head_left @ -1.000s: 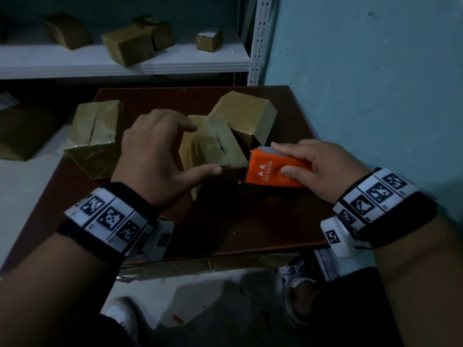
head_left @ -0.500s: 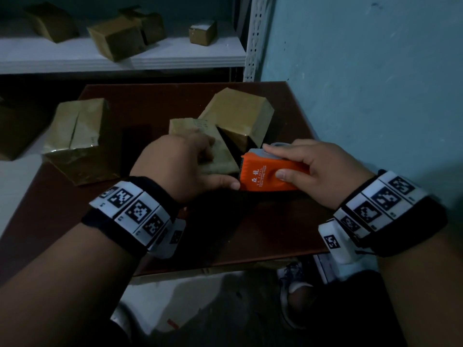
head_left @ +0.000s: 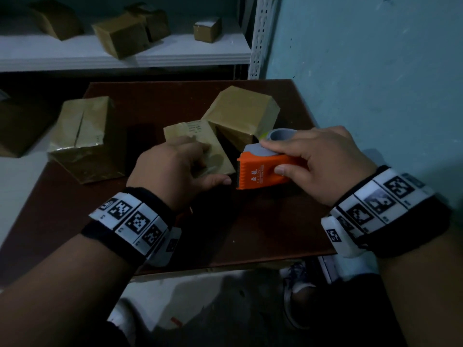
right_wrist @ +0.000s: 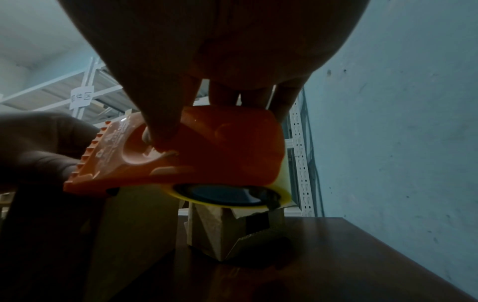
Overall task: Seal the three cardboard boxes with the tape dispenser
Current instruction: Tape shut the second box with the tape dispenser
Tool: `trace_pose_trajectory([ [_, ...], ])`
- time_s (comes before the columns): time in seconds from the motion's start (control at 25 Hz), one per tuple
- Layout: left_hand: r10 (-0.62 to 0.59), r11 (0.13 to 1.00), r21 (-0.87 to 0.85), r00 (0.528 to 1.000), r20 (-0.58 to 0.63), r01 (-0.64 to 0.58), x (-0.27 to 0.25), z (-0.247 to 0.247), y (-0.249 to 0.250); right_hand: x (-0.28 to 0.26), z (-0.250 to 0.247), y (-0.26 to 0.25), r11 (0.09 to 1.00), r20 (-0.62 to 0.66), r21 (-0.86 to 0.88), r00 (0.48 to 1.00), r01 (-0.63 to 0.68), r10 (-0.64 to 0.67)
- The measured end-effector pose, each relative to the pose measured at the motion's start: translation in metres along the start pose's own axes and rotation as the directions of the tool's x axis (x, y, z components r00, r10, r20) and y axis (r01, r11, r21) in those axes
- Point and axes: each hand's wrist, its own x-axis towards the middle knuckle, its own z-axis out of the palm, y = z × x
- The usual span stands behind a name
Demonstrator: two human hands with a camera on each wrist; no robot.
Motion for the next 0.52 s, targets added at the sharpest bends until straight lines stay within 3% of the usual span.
trace_pose_trajectory([
  [0.36,-0.033,0.999,-0.025,0.999,-0.005,0.033,-0.005,-0.001,0.001,0.002,-0.016,0.011,0.985,0.032,-0.084,0.987,-0.151,0.154],
  [0.52,-0.07,0.992,0.105,0.998,-0.012,0.07,-0.002,0.0,0.013,0.006,-0.013,0.004,0.976,0.035,-0.178,0.99,-0.127,0.135],
])
